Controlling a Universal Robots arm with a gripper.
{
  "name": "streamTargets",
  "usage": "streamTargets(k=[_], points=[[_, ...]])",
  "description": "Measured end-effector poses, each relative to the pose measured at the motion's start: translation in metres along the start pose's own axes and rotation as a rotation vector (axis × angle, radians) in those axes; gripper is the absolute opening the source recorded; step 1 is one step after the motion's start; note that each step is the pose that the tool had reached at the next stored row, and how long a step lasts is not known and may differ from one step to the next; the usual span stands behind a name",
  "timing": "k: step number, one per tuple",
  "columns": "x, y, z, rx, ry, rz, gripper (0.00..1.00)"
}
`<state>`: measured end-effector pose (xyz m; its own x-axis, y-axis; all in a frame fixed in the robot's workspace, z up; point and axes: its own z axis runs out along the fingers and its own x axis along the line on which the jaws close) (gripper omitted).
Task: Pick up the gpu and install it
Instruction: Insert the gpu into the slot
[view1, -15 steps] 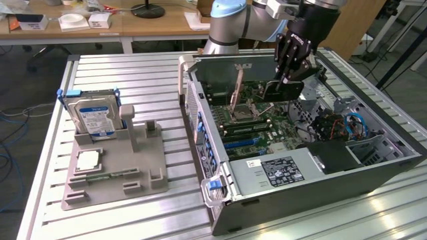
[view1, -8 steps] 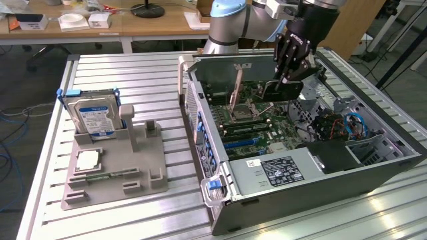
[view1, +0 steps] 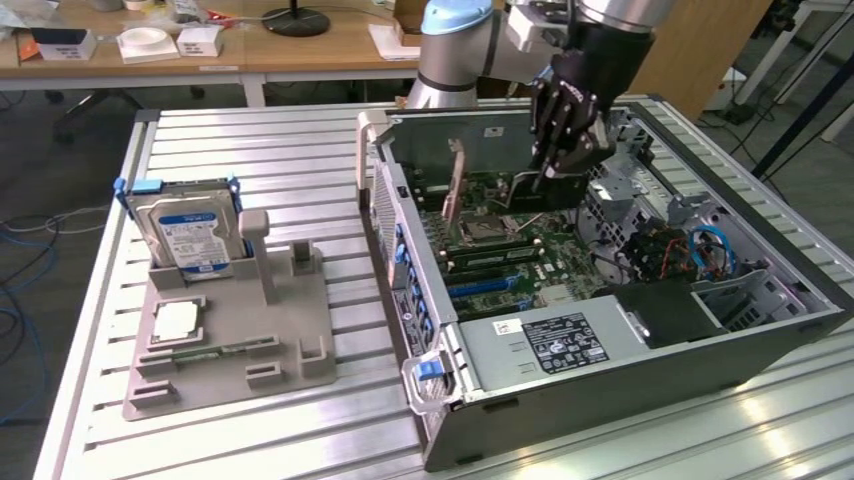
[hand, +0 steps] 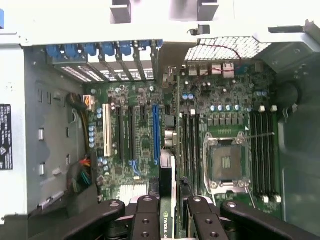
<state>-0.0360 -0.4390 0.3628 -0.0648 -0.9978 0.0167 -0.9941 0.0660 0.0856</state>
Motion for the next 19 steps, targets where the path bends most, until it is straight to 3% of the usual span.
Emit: streamTargets(k=[8,14,19], points=[[0.016,-0.0006,0.0151,-0.0001,-0.0005,-0.001,0.26],[0.019,0.0006,0.0261,-0.0002,-0.0002,-0.001,0.26],[0.019,0.0068,0.0358,-0.0001,-0.0002,-0.001,0.26]])
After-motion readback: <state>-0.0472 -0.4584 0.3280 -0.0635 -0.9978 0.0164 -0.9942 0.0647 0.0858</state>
